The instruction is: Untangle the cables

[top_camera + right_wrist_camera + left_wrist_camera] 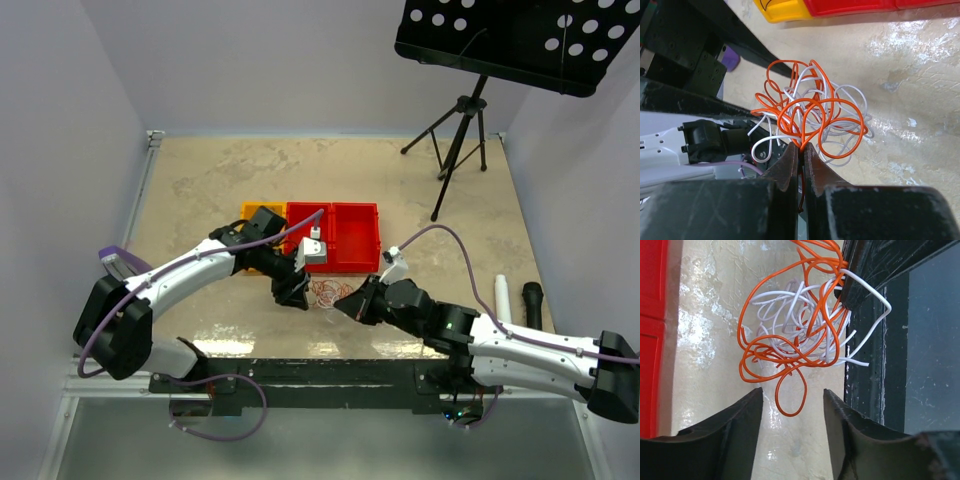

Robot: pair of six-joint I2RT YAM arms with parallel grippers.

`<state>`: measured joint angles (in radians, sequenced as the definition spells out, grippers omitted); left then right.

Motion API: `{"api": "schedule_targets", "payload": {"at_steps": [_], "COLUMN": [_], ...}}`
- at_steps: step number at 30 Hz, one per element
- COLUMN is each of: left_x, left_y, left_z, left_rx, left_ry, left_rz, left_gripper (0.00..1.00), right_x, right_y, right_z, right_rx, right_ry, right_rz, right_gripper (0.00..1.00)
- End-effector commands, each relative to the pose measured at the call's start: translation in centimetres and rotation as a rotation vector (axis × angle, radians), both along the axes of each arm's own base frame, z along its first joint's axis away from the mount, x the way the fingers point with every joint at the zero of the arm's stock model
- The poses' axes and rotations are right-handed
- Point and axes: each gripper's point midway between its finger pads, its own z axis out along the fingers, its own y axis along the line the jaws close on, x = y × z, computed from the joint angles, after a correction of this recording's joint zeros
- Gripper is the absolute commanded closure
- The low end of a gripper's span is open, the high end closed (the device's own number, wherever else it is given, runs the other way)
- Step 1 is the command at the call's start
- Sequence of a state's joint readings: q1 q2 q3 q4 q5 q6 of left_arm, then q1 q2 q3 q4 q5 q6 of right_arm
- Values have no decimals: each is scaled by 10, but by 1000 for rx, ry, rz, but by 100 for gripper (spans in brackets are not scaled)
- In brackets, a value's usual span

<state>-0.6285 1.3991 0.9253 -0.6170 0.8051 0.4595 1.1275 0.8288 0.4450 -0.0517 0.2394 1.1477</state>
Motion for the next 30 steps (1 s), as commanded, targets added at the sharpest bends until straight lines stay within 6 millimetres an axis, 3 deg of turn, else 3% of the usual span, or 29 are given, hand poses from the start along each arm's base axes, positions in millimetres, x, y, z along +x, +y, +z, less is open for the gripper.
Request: {"api": "schedule_targets", "payload": {"at_steps": [1, 6, 9, 16, 21, 24, 27, 29, 30], "left_x": [10, 19, 30, 54, 84, 110, 128, 129, 128], "left_y": [-14, -19, -19, -5, 25, 48, 62, 64, 63], "left_z": [17, 22, 24, 40, 57, 84, 132, 166, 192], "left_rx": [-76, -91, -79, -70, 38, 100, 91, 52, 15], "left_ry": [-18, -51, -91, -179, -314, -415, -533, -596, -640], "left_rz": [-13, 10, 49, 126, 219, 319, 395, 411, 418], "left_gripper": [50, 74, 100, 100, 100, 100, 100, 100, 100], "right_x": [6, 4, 3, 0, -4, -8, -11, -12, -12], "right_y": [7, 8, 8, 1, -8, -13, -14, -15, -15], "right_z": [40, 49, 47, 32, 12, -7, -25, -33, -38], "right_rx": [104, 146, 146, 124, 70, 28, -7, -26, -42], "right_ry": [-59, -67, -65, -42, -8, 23, 51, 61, 67], "right_rz": [-13, -6, -2, -6, -16, -15, -7, -5, -4], "right_gripper": [100, 100, 100, 100, 100, 100, 100, 100, 100]}}
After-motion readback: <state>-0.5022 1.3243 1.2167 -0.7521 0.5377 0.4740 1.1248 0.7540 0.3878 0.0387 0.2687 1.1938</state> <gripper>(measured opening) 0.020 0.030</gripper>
